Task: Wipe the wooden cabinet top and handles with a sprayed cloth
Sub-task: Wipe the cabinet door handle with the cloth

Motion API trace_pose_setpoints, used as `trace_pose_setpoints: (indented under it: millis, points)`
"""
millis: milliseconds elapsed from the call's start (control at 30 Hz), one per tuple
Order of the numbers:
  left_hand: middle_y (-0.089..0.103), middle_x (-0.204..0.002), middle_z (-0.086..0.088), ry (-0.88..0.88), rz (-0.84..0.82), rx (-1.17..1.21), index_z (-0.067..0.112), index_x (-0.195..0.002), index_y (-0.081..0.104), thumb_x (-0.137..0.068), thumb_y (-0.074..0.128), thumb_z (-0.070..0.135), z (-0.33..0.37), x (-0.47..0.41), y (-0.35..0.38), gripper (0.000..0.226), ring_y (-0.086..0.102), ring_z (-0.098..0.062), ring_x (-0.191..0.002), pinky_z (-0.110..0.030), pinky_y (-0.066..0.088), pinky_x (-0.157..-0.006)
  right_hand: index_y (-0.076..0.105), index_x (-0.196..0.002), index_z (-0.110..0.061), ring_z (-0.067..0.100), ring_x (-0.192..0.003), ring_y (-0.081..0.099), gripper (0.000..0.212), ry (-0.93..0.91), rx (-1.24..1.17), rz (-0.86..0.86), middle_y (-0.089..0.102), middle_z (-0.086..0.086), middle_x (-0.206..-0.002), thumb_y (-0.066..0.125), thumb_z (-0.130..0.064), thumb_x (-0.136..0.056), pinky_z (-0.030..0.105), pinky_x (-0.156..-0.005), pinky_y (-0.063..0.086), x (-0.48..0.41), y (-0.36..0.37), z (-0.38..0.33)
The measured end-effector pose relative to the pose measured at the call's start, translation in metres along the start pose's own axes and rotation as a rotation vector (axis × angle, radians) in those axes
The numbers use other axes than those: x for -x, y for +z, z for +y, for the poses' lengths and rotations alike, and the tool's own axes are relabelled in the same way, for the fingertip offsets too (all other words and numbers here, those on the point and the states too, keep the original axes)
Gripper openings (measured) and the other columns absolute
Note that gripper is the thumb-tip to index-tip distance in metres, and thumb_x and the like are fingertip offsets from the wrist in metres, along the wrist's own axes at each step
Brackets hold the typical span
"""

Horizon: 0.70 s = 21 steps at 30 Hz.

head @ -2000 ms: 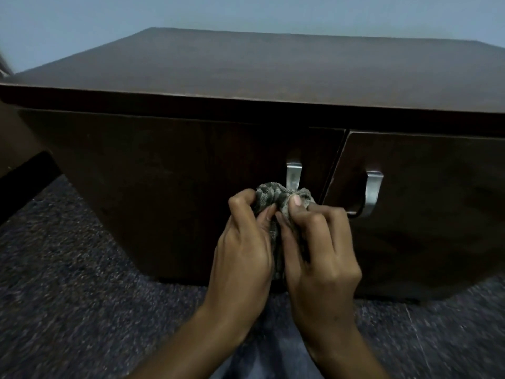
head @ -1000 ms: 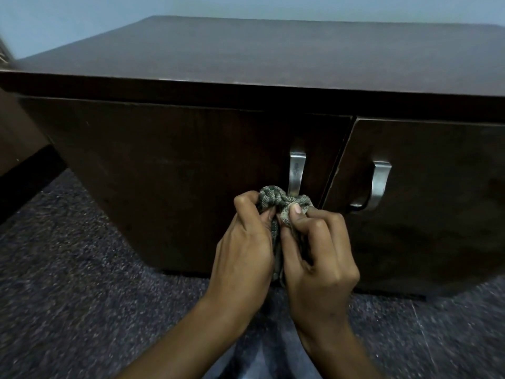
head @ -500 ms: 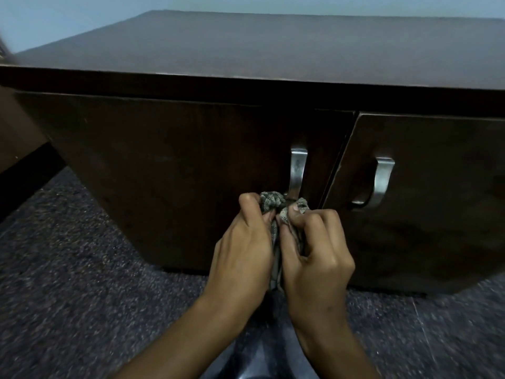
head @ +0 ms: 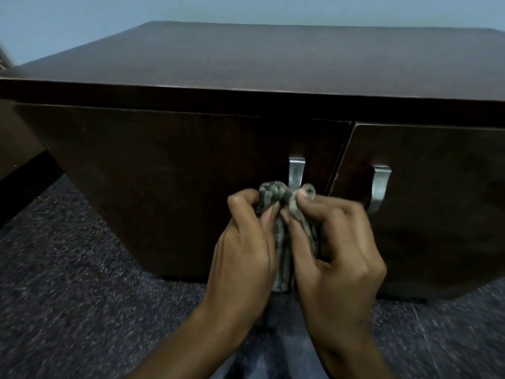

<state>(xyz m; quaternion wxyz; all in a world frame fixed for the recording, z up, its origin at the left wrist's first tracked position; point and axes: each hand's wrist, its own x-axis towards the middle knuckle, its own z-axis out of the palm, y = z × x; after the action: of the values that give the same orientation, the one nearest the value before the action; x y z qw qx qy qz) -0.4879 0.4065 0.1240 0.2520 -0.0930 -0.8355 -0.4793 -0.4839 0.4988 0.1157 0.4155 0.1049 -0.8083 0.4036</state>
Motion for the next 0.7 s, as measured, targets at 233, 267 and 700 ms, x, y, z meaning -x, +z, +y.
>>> trace_pose_setpoints:
  millis: [233,267,700]
  points:
    - [0.053,-0.071,0.011,0.035,0.059,0.062,0.034,-0.089,0.029,-0.092,0.038,0.029,0.014,-0.021,-0.005,0.011,0.06,-0.005,-0.064,-0.016,0.044,-0.043,0.067,-0.102,-0.003,-0.004,-0.088,0.046,0.02,-0.021,-0.002,-0.03,0.058,0.01,-0.095,0.067,-0.006,-0.083,-0.001,-0.083,0.038,-0.03,-0.004,-0.008]
    - [0.054,-0.071,0.01,0.004,0.036,0.079,0.034,-0.088,0.031,-0.092,0.037,0.029,0.012,-0.019,-0.005,0.009,0.061,-0.005,-0.064,-0.017,0.045,-0.042,0.067,-0.103,-0.002,-0.004,-0.088,0.047,0.021,-0.013,0.001,-0.03,0.058,0.01,-0.096,0.066,-0.006,-0.082,-0.001,-0.083,0.039,-0.025,-0.003,-0.008]
    - [0.057,-0.08,0.008,-0.203,-0.219,-0.103,0.031,-0.09,0.026,-0.095,0.031,0.035,-0.02,0.017,-0.001,0.008,0.059,-0.011,-0.068,-0.037,0.049,-0.058,0.061,-0.108,-0.027,-0.013,-0.097,0.05,0.035,0.26,-0.041,-0.216,0.056,-0.006,-0.101,0.067,-0.004,-0.082,-0.006,-0.082,0.034,0.023,-0.007,0.014]
